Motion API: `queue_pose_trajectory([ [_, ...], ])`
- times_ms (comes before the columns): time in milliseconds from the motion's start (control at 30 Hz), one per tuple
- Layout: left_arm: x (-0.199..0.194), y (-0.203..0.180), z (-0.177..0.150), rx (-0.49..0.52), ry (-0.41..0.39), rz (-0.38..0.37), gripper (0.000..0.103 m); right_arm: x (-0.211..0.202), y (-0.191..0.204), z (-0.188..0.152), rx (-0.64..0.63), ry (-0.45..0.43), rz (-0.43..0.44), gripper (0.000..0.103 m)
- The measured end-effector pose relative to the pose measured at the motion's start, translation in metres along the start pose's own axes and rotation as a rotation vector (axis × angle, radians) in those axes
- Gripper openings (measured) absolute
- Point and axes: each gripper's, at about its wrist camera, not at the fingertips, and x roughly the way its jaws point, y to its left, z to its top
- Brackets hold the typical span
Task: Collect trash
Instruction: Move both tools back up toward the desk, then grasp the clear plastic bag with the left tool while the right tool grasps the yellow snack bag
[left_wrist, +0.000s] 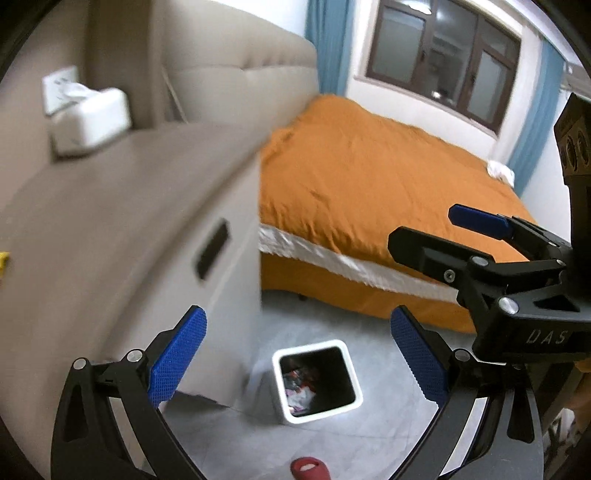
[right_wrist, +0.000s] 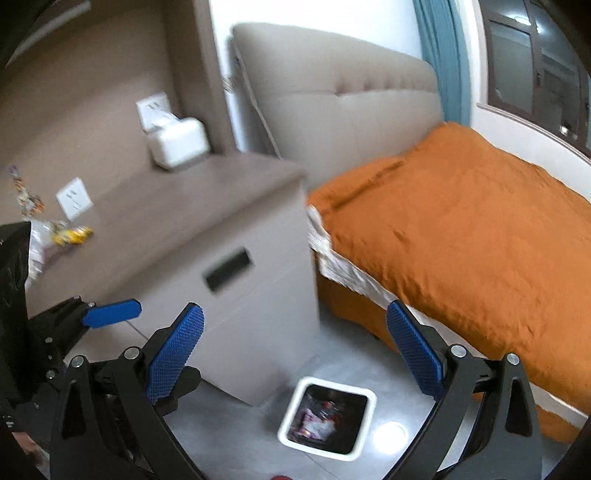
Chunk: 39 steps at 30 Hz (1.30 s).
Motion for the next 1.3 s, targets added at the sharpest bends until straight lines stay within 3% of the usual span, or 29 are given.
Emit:
queue_pose_trajectory([
  [300, -0.089, 0.05, 0.016, -0.106, -0.115, 0.176, 0.098, -0.022, 0.071, 0.05, -0.11, -0.104, 0.174, 0.098],
  [500, -0.142, 0.089, 0.009, -0.188, -0.173, 0.311, 0.098, -0.021, 0.122, 0.071, -0.187, -0.12, 0.282, 0.098],
  [733, -0.19, 0.139, -0.003, -0.245, -0.23, 0.408, 0.098, -0.021, 0.187, 0.085, -0.266, -0.129, 0.328, 0.098],
  [900, -0.22, 0.191, -0.004, -0.283, -0.28, 0.437, 0.098, -0.007, 0.235, 0.093, -0.311, -0.122, 0.344, 0.098],
  [1033, -0.226, 0.241, 0.0, -0.326, -0.274, 0.414, 0.098, 0.014, 0.272, 0.093, -0.353, -0.104, 0.334, 0.098],
  [1133, -0.22, 0.27, 0.002, -0.332, -0.254, 0.435, 0.098, 0.039, 0.289, 0.086, -0.344, -0.05, 0.339, 0.098],
  [1300, -0.204, 0.315, 0.002, -0.376, -0.22, 0.406, 0.098, 0.087, 0.316, 0.068, -0.348, 0.053, 0.277, 0.098],
])
